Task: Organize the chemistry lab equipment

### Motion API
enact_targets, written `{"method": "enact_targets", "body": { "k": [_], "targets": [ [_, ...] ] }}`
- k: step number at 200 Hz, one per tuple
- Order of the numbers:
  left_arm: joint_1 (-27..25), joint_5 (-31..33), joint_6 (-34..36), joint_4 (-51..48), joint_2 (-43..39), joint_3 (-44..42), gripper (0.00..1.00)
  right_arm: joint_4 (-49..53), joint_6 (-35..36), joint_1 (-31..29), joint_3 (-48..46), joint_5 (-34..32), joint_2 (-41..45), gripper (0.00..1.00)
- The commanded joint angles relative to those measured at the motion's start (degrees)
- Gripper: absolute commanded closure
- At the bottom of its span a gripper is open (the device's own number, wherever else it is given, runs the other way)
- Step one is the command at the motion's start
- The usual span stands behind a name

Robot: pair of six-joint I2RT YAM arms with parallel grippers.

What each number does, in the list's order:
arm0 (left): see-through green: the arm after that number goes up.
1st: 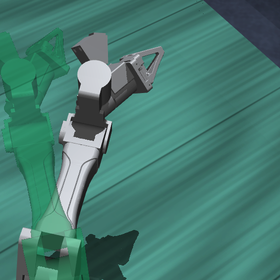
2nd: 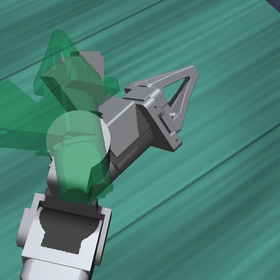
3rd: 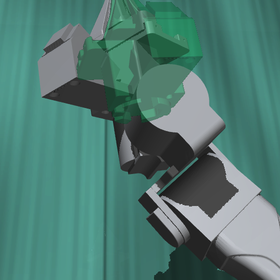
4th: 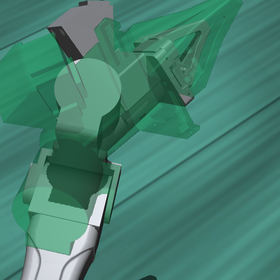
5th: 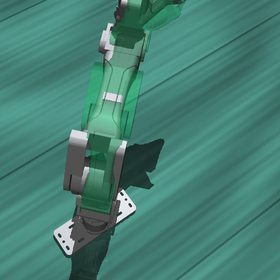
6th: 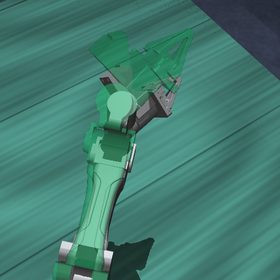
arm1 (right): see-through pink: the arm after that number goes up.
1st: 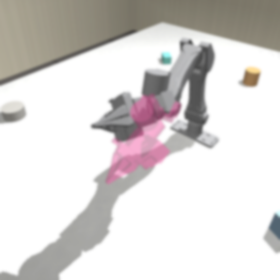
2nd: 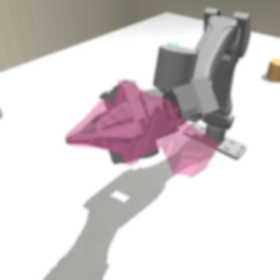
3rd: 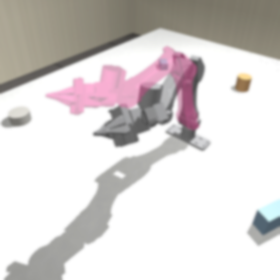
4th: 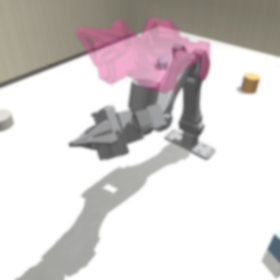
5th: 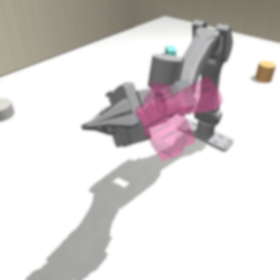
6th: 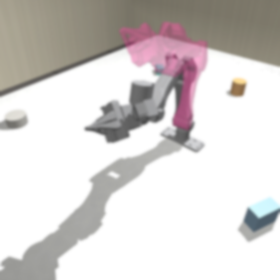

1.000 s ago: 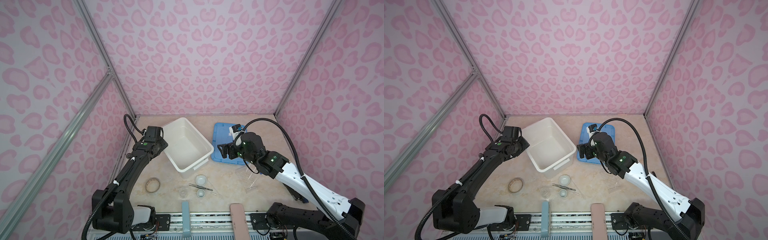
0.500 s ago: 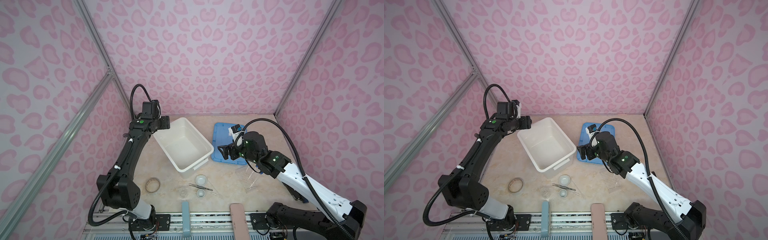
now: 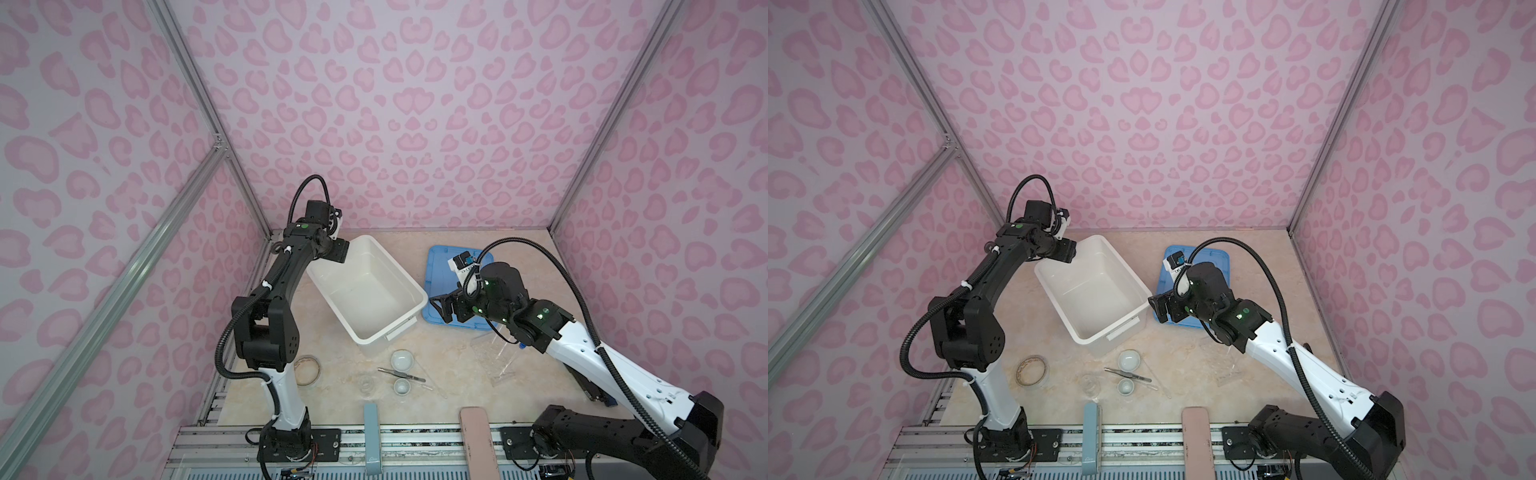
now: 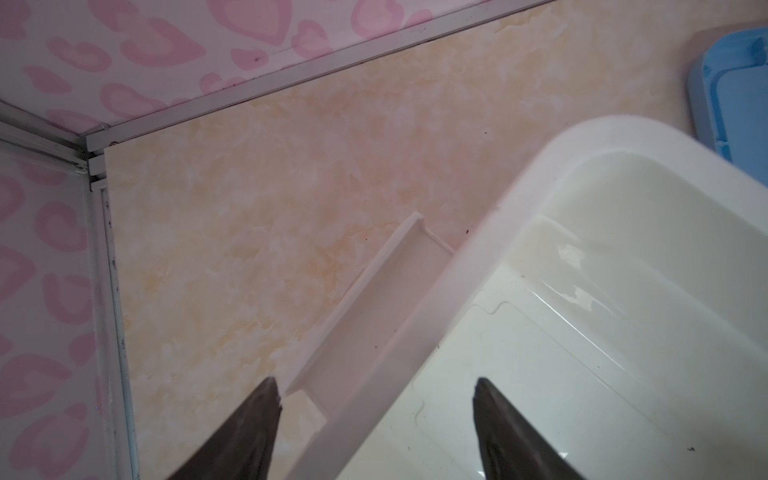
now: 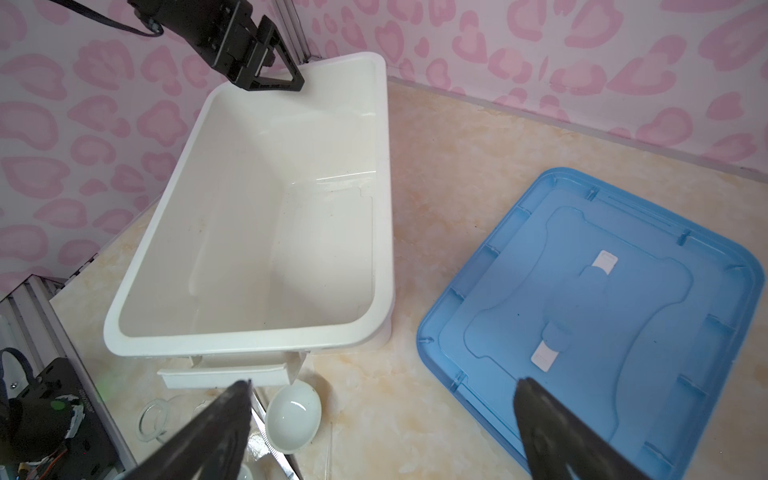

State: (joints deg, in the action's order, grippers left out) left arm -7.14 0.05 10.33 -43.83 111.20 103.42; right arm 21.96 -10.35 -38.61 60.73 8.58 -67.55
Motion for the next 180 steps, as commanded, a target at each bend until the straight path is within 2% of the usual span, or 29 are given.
{"method": "enact_targets", "body": {
  "k": [1,40,50,96,105,160,173,180],
  "targets": [
    [0.02,0.73,2.39,-1.55,1.39,1.25,0.31,-2.24,0.11,-0.08,-0.49,-0.03,-0.52,0.01],
    [0.03,0.13,1.51,-0.7,1.47,0.39,0.41,-2.93,-0.27,-0.14,-0.58,0.17,-0.82,0.01],
    [0.03,0.65,1.15,-0.55,1.26,-0.13,0.49,-3.23,-0.29,-0.07,-0.78,0.11,-0.72,0.01],
    [0.11,2.57,-0.11,-0.04,-0.9,-3.13,0.52,-3.39,-0.46,-0.08,-0.98,0.26,-0.65,0.01],
    [0.33,2.53,-0.05,0.12,-1.47,-3.69,0.56,-3.33,-0.46,-0.11,-1.18,0.35,-0.57,0.02],
    [1.68,3.84,-0.52,0.05,-5.44,-7.63,0.58,-3.7,-0.79,-0.07,-2.02,0.38,0.48,0.01],
    [1.91,3.71,-1.11,-0.1,-6.23,-8.44,0.68,-3.75,-0.9,-0.07,-2.04,0.43,0.65,0.02],
    [2.03,4.03,-1.63,-0.2,-6.55,-8.75,0.69,-3.77,-0.98,-0.08,-2.05,0.43,0.76,0.01]
  ]
}}
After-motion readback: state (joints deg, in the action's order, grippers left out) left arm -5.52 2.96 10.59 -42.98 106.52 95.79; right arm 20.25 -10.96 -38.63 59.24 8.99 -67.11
